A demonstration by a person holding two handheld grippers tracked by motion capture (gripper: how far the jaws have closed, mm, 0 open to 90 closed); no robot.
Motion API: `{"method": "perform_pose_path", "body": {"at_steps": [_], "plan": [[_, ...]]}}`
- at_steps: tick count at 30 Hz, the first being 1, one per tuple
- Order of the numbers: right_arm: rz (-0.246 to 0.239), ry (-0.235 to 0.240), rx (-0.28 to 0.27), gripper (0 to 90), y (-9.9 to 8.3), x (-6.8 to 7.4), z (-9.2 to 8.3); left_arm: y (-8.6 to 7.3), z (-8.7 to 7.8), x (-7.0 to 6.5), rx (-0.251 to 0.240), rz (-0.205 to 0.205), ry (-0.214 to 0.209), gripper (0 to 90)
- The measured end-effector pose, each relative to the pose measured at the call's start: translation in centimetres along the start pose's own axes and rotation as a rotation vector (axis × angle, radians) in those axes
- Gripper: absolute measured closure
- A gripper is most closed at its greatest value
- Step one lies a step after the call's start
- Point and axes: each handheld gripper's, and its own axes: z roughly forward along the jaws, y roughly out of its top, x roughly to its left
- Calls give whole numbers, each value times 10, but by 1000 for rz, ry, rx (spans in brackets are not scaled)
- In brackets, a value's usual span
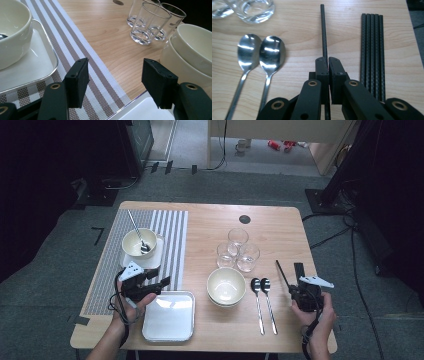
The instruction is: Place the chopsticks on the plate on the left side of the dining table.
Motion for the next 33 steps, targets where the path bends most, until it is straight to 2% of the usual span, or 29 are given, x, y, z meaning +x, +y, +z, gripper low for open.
{"method": "perform_pose_path", "body": {"at_steps": [8, 17, 24, 27, 30, 33], "plan": [[-29, 13, 44, 878, 2, 2, 3, -1, 1, 1, 8, -4, 5, 393], [-68, 5, 151, 877, -1, 5, 16, -1, 1, 1, 9, -4, 4, 394], [-65, 16, 201, 875, 0, 3, 21, -1, 1, 2, 10, -4, 2, 394], [-81, 10, 226, 872, 3, 4, 21, -1, 1, 2, 11, -4, 4, 394], [-64, 29, 271, 870, 8, 2, 22, -1, 2, 1, 14, -2, 3, 394], [-36, 50, 288, 866, 10, -1, 23, -2, 2, 0, 15, 1, 1, 394]]}}
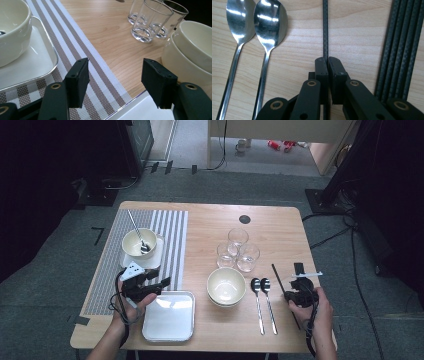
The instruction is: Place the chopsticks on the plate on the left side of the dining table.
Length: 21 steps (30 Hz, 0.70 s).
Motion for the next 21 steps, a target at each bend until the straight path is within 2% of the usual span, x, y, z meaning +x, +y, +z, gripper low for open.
{"method": "perform_pose_path", "body": {"at_steps": [3, 7, 12, 14, 17, 21], "plan": [[43, 21, -7, 865, -1, -3, 0, 0, 0, 1, -2, -1, 3, 394], [61, 18, -27, 863, -4, -3, 0, 0, -1, 1, -1, -2, 4, 395], [37, -33, -50, 853, -7, 4, 0, 0, -1, 1, -2, -1, 2, 395], [43, -37, -66, 822, -9, 5, 0, -1, -1, 1, -1, 1, 1, 395], [27, -2, -82, 740, -11, 5, 0, -1, 0, 1, -1, -1, 0, 395], [13, -30, -108, 744, -12, 5, 1, -1, 0, 1, 0, -3, 1, 396]]}}
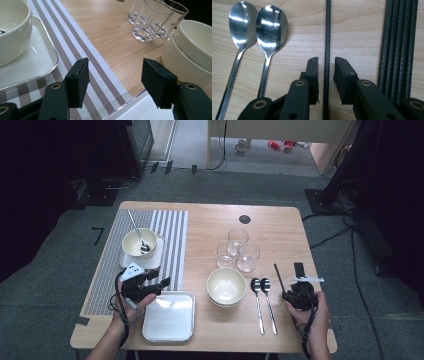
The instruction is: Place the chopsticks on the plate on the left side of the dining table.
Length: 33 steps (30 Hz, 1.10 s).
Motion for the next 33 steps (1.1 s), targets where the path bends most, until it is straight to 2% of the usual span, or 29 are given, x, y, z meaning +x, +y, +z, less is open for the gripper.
{"method": "perform_pose_path", "body": {"at_steps": [6, 9, 12, 14, 15, 16, 27, 33], "plan": [[-15, -38, -25, 860, -5, 0, -1, 0, -1, 0, 0, 3, 1, 396], [-14, -16, -37, 871, -8, -3, -2, 1, -1, 0, -2, 3, 0, 395], [-25, -32, -39, 875, -7, -1, -1, 1, -1, -2, -4, 5, -2, 395], [15, 12, -50, 876, -8, -3, -1, 2, -2, -2, -4, 7, -3, 395], [24, 19, -56, 876, -8, -5, -1, 2, -2, -2, -5, 6, -4, 395], [18, 7, -63, 876, -7, -5, -2, 2, -1, -2, -5, 7, -3, 395], [13, 26, -156, 877, 8, -15, -28, 8, -2, -2, -12, 16, -2, 395], [-14, 30, -192, 877, 18, -14, -44, 10, 1, -7, -10, 24, -15, 393]]}}
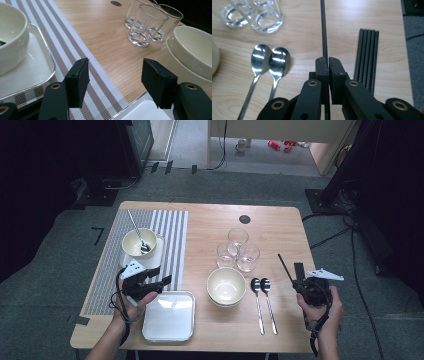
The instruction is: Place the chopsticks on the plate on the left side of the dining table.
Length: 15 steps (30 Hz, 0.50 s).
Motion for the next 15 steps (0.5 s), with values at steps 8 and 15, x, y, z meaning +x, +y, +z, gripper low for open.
{"method": "perform_pose_path", "body": {"at_steps": [8, 15], "plan": [[-77, 46, -29, 877, 25, 10, -13, 11, 0, -3, -7, 33, -5, 392], [-127, 114, -52, 877, 46, 31, -16, 21, -3, -5, -16, 48, -53, 376]]}}
